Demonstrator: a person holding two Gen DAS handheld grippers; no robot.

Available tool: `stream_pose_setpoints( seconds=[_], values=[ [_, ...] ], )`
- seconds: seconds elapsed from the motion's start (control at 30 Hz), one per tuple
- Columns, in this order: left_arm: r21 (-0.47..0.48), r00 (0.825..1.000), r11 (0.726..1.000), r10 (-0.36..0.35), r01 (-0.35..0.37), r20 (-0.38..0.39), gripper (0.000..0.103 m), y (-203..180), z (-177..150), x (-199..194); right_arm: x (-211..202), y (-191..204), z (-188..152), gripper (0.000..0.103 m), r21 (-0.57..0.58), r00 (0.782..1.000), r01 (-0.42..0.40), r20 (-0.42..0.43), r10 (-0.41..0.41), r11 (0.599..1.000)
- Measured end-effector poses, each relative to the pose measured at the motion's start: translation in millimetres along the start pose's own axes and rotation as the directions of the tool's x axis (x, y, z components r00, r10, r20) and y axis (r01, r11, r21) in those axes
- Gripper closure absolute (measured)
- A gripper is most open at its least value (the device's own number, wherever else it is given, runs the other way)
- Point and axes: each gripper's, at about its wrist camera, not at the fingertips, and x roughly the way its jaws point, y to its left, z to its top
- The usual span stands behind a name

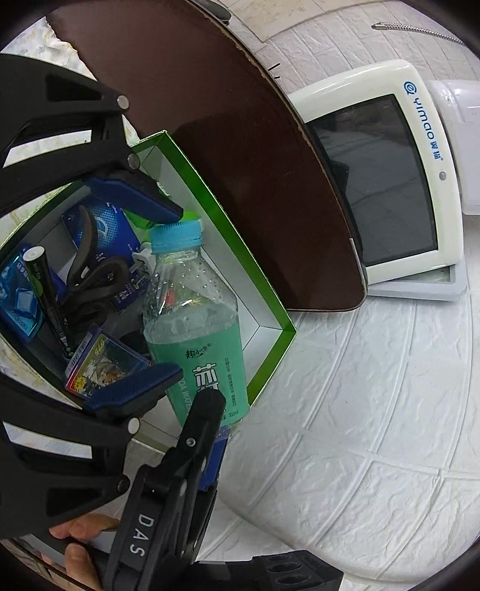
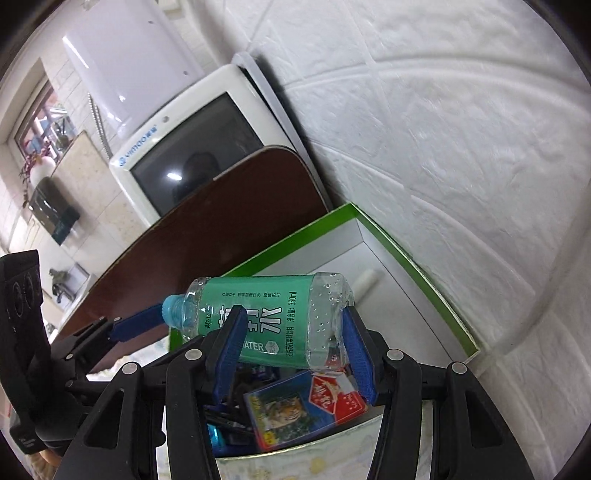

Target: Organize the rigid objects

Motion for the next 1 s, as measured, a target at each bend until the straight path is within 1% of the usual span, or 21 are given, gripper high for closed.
stream_pose_setpoints(
  seconds=[0.13,0.2,0.27,0.3,0.33,0.43,0.63,0.7,0.73,0.8,0.9,1.0],
  values=[
    [-0.009,1.000,1.000,0.004,-0.004,-0.006,0.026,1.8,4.0,7.4,5.5,-2.6,-0.9,0.049,0.004,1.000,0.012,0.001,-0.012,1.000],
    [0.003,1.000,1.000,0.017,-0.017,-0.007,0.026,0.1,5.3,11.4,6.5,-2.0,-0.4,0.049,-0.001,1.000,0.023,0.008,-0.023,1.000],
    [0.043,0.997,0.996,0.079,-0.078,-0.016,0.026,-3.8,4.1,17.7,8.8,0.8,0.0,0.049,-0.020,0.998,0.052,0.020,-0.052,0.998],
    [0.059,0.993,0.991,0.119,-0.118,-0.019,0.026,-5.6,2.2,19.9,11.3,1.6,-0.8,0.049,-0.030,0.995,0.101,0.022,-0.100,0.994],
    [0.067,0.989,0.988,0.144,-0.142,-0.020,0.026,-6.4,-0.5,19.8,13.0,1.5,-2.6,0.049,-0.032,0.990,0.141,0.019,-0.141,0.989],
    [0.054,0.988,0.987,0.151,-0.149,-0.023,0.025,-3.8,-7.0,15.9,11.4,-3.0,-9.6,0.048,-0.008,0.992,0.127,0.010,-0.127,0.992],
    [0.037,0.985,0.984,0.173,-0.173,0.002,0.023,-6.7,-19.1,-4.5,-2.8,-2.1,-22.8,0.048,0.003,0.994,0.110,0.004,-0.110,0.994],
    [0.037,0.981,0.981,0.190,-0.191,0.023,0.020,-9.9,-23.2,-13.1,-11.5,0.1,-28.2,0.042,0.002,0.993,0.116,0.010,-0.116,0.993],
    [0.035,0.980,0.980,0.196,-0.197,0.035,0.019,-12.0,-26.4,-18.2,-16.9,1.8,-31.6,0.041,-0.002,0.993,0.117,0.013,-0.117,0.993],
    [0.041,0.976,0.976,0.211,-0.213,0.048,0.017,-16.9,-33.8,-28.1,-25.6,6.1,-37.2,0.041,-0.017,0.992,0.124,0.022,-0.124,0.992],
    [0.028,0.967,0.969,0.244,-0.246,0.067,0.016,-23.2,-49.3,-44.4,-43.4,14.2,-49.6,0.040,-0.052,0.988,0.151,0.048,-0.149,0.987],
    [-0.001,0.966,0.969,0.245,-0.246,0.076,0.016,-26.1,-65.8,-61.6,-61.9,22.8,-64.3,0.039,-0.096,0.984,0.171,0.067,-0.165,0.981]
  ],
)
